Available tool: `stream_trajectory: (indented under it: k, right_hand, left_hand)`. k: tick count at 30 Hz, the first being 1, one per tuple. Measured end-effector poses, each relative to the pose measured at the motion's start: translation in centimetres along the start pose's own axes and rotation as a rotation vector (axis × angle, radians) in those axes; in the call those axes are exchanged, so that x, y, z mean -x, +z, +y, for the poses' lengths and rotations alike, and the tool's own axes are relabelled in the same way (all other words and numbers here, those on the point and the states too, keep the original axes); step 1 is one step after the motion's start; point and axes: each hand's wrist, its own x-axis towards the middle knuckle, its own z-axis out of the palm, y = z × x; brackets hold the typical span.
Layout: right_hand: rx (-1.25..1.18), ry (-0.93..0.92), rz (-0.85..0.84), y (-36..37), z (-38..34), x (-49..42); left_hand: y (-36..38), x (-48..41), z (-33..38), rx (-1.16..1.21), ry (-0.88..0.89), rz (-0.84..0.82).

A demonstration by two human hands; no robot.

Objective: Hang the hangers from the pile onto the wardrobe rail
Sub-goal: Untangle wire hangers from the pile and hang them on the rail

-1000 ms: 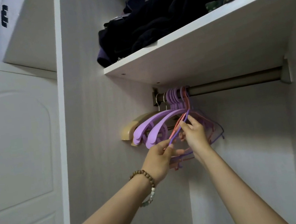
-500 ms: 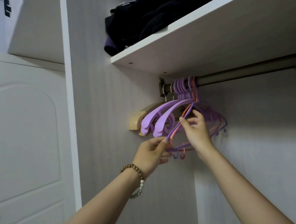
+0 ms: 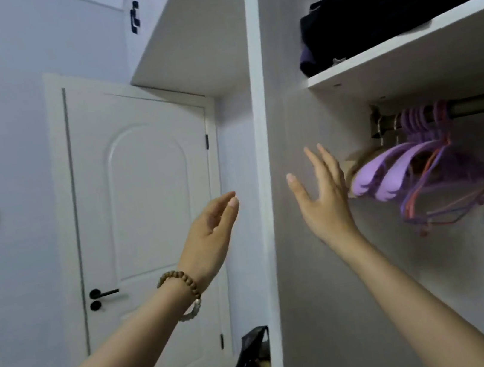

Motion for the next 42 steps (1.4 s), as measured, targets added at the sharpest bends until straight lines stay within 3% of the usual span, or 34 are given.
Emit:
stream_trajectory:
  k: [4,11,20,27,32,37,42]
  right_hand:
    - [-0.115,0.002,-0.197,8.3,-7.0,4.0]
    - [-0.252,-0.024,-0.542,23.8,-20.1,15.6]
    - [-0.333,-0.068,-1.072,37.6,-31.3,36.4]
    - [-0.363,-0.088,-1.404,44.5,-34.2,54.8]
    - [-0.374,-0.115,-1.591,47.3,-33.7,67.8]
    - [-0.359,-0.032,-1.794,48.2,-31.0,79.4]
    - [-0.379,0.178,-1.911,49.0,-28.2,87.4]
  left_hand:
    - [-11.5,3.9,-2.8,-0.192,-0.061,0.138]
    - [-31.9,16.4,-8.8,-0.575,-0.319,0.304]
    - [-47.8,38.9,-16.6,-0.843,-0.793,0.478]
    - [-52.2,56.6,-24.1,-0.920,-1.181,0.555]
    - [-52.0,66.6,-29.0,-0.806,-1.380,0.615]
    - [-49.1,74.4,-34.4,-0.757,-1.596,0.650]
    - [-46.5,79.2,-39.5,-0.562,-1.713,0.748]
